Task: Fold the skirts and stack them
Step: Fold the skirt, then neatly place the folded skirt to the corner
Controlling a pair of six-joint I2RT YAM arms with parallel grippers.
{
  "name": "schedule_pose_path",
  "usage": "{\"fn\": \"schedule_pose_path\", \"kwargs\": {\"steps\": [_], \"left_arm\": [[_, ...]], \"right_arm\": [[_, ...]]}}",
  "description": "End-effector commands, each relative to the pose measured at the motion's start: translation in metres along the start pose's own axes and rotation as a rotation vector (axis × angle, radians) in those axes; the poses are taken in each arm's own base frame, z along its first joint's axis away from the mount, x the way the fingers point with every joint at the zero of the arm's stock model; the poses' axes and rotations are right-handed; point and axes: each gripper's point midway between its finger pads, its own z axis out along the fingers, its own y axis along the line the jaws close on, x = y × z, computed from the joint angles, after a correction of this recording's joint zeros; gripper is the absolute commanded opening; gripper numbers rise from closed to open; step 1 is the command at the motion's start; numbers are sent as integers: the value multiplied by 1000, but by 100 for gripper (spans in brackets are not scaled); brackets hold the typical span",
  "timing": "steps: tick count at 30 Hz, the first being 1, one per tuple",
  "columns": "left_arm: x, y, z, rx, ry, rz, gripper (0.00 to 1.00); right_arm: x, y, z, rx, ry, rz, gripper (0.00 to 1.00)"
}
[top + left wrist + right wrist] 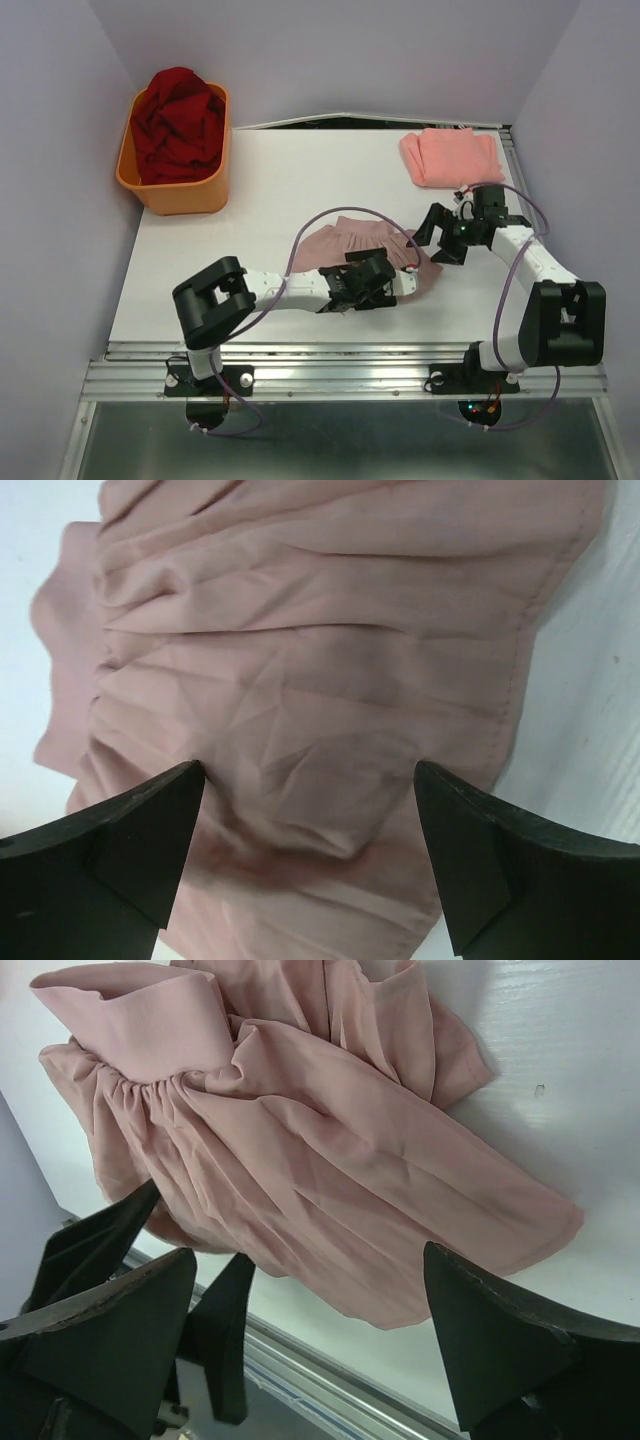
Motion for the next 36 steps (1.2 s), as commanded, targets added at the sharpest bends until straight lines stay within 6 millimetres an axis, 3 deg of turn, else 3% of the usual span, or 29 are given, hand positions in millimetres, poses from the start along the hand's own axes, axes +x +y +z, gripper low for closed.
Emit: {"fn": "schedule_pose_path", "kwargs": {"steps": [1, 4, 5, 7, 8, 14, 15, 18, 24, 31, 36], "left_arm": [[-15, 15, 15, -66, -33, -5, 96], [-6, 14, 29, -43, -25, -32, 83], [-5, 11, 32, -23, -30, -41, 72], [-1, 14, 34, -16, -32, -67, 60], [3, 20, 34, -17, -33, -87, 49], [-1, 31, 22, 34, -129, -173, 31], [-3, 30, 21, 50, -142, -184, 30], [-6, 33, 21, 96, -170, -216, 27], [-14, 37, 23, 156, -216, -263, 23], [-16, 37, 26, 178, -223, -282, 22], [-17, 38, 26, 195, -240, -292, 21]], "right_arm": [[-1, 4, 5, -34, 5, 4, 100], [-1, -7, 13, -7, -1, 3, 100], [0, -11, 16, 4, 3, 6, 100], [-2, -14, 18, 11, -3, 1, 100], [-3, -14, 19, 13, -6, -1, 100], [-15, -21, 20, 58, -67, -6, 100], [-8, -26, 25, 50, -54, 6, 100], [-3, -5, 37, -123, -37, 28, 100], [7, 13, 62, -294, -41, 59, 100], [20, 47, 64, -472, -84, 87, 100], [27, 42, 78, -437, -77, 126, 100]]}}
